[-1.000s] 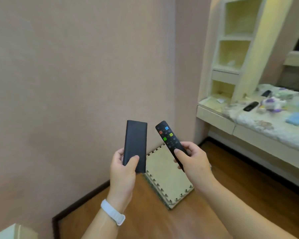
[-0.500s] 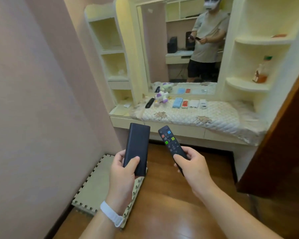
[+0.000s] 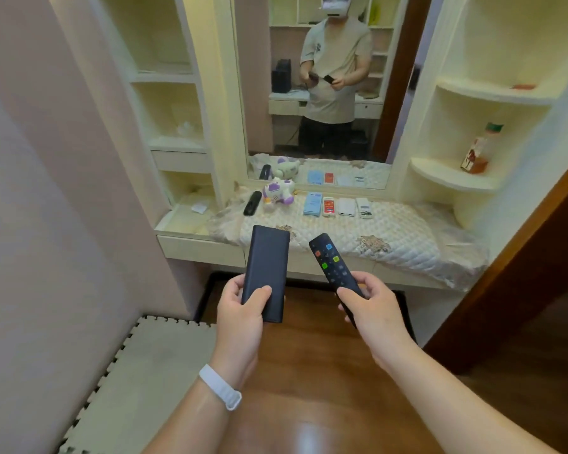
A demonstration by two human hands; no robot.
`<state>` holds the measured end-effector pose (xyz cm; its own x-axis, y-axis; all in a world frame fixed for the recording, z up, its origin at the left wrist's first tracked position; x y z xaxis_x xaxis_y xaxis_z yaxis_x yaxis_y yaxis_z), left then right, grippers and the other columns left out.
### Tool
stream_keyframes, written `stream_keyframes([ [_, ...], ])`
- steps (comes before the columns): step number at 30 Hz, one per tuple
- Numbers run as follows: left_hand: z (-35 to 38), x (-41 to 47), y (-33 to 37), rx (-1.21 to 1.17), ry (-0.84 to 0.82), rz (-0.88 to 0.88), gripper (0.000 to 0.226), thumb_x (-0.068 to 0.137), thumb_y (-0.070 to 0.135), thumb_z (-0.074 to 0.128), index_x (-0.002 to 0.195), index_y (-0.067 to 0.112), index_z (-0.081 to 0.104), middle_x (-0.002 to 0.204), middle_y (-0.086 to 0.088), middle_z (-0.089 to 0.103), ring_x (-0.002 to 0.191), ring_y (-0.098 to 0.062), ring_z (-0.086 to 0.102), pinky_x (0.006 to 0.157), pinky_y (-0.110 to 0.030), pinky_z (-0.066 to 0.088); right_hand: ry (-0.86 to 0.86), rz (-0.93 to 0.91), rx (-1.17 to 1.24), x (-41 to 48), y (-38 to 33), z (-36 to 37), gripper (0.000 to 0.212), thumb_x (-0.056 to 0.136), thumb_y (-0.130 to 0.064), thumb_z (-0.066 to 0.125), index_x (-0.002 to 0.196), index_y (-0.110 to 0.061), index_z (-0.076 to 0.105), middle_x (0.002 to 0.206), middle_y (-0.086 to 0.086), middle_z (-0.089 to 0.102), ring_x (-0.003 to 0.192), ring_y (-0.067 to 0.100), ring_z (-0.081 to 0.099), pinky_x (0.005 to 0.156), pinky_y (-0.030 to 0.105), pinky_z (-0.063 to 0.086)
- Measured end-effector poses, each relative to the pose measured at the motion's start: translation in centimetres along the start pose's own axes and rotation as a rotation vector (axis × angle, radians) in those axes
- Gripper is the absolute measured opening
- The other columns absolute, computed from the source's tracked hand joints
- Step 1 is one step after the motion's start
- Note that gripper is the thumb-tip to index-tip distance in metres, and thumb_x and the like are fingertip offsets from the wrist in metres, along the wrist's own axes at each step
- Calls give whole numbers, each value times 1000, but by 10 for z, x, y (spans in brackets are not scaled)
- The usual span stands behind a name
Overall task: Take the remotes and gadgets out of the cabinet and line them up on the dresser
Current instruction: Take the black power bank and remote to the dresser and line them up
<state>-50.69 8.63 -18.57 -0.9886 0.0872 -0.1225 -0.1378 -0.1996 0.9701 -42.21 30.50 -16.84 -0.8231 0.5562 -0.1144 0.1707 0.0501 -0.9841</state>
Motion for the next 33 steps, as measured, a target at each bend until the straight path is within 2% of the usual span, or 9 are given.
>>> stream_keyframes([
  [4,-18,57,-8,-12,-6,-44,24,90,14,65,112,16,57,108,-12,69,99,-34,69,87,-55,56,22,7,-9,36,-2,36,23,91,-13,63,109,-26,64,92,1,71,77,16,65,63,31,51],
  [8,-5,93,-21,29,-77,-101,39,78,33,69,115,23,58,112,-11,68,102,-31,68,86,-53,57,59,37,-5,60,0,41,23,91,-10,62,102,-30,64,89,3,72,74,14,63,65,32,51],
  [11,23,119,-32,19,-146,-139,29,89,21,66,116,20,56,113,-13,67,100,-32,68,78,-44,60,120,57,1,85,2,23,22,91,-11,62,104,-28,64,91,2,72,76,14,64,66,32,52],
  [13,47,133,-38,24,-184,-164,26,92,16,63,117,18,55,112,-13,67,99,-32,69,74,-40,60,176,74,10,103,5,5,22,92,-11,62,106,-27,64,93,1,71,77,16,64,65,31,52],
  [19,124,167,-56,118,-266,-206,21,93,15,62,113,19,56,110,-12,67,97,-32,69,77,-47,60,283,113,66,156,27,-50,21,94,-12,61,112,-22,63,95,1,69,77,14,63,62,28,52],
  [24,208,199,-69,157,-298,-226,17,94,13,60,111,16,56,108,-13,67,94,-29,68,71,-38,58,315,154,145,223,46,-106,26,94,-13,61,118,-22,59,100,-2,69,80,15,64,64,30,52],
  [29,304,227,-80,222,-296,-241,23,94,13,61,116,14,54,109,-12,66,91,-27,69,64,-32,58,334,151,189,292,43,-177,19,92,-12,61,106,-26,63,93,-2,70,77,15,61,71,35,48],
  [33,365,247,-85,238,-256,-217,27,95,13,61,121,14,53,111,-9,65,93,-23,68,67,-33,58,315,167,193,336,46,-221,19,91,-9,60,101,-26,63,84,1,70,67,14,57,59,27,43],
])
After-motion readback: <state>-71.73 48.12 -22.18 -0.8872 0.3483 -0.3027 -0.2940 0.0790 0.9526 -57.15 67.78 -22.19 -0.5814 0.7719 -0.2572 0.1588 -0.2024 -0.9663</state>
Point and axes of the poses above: each hand's wrist, its own x-axis towards the middle knuckle, its own z-axis out of the palm, y = z × x, the point moved 9 cm from there along x, towards the middle knuckle
